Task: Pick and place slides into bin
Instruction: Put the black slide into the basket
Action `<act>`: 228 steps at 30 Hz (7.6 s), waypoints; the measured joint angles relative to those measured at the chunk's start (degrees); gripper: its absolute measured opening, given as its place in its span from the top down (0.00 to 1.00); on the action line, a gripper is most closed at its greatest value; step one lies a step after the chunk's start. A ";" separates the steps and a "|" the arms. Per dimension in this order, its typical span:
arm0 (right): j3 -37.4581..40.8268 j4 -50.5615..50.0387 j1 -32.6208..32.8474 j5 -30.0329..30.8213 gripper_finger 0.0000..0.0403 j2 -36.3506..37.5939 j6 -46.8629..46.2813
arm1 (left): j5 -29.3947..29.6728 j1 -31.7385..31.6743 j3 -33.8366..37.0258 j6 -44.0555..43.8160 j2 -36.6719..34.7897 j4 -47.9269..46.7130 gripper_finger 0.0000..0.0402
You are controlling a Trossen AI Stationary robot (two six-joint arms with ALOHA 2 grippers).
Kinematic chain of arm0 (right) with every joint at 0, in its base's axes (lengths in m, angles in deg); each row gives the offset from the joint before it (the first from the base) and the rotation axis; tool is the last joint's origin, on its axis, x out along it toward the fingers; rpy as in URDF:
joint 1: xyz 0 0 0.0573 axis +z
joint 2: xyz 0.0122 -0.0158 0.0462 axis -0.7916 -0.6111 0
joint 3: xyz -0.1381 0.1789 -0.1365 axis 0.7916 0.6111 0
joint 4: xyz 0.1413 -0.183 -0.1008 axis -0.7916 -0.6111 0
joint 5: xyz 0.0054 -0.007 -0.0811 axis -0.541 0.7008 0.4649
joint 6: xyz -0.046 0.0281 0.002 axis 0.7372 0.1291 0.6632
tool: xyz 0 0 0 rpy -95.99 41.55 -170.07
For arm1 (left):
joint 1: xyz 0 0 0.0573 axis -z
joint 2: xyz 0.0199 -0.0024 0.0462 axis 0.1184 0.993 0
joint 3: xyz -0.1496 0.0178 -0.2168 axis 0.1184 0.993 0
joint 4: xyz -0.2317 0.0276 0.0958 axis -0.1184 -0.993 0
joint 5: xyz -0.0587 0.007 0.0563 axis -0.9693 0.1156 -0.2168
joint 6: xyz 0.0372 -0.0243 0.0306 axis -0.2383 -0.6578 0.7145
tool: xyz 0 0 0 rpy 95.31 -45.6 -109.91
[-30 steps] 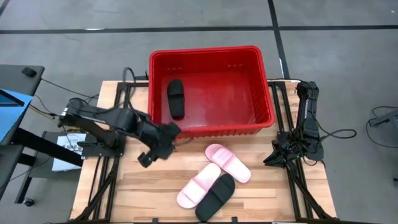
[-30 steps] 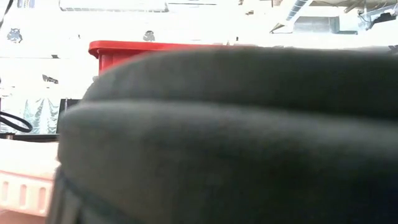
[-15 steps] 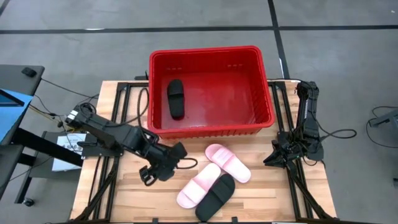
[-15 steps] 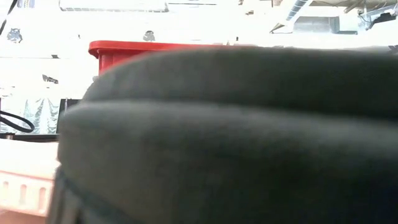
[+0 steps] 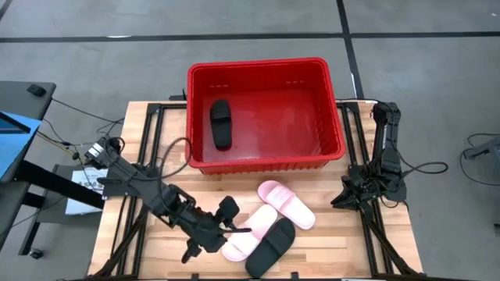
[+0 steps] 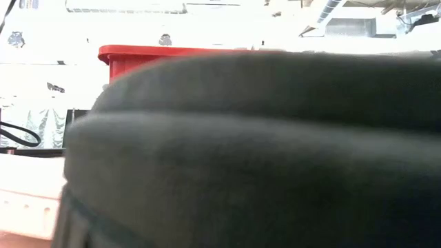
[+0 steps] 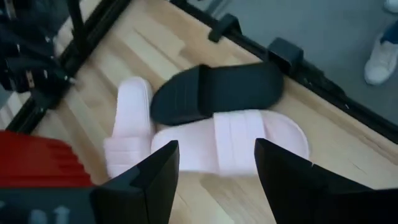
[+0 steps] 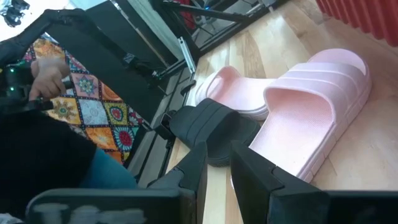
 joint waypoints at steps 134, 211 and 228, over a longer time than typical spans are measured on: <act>0.00 0.04 -0.06 0.01 0.85 0.00 -0.01 | 12.77 7.58 -34.41 4.50 36.44 -11.89 0.96; 0.00 0.04 -0.07 0.01 0.85 -0.01 -0.01 | -7.42 -51.35 -14.07 18.66 11.28 -14.86 0.97; 0.00 0.02 -0.06 0.01 0.85 -0.02 0.00 | -11.42 -56.98 -0.71 18.65 11.16 -2.95 0.97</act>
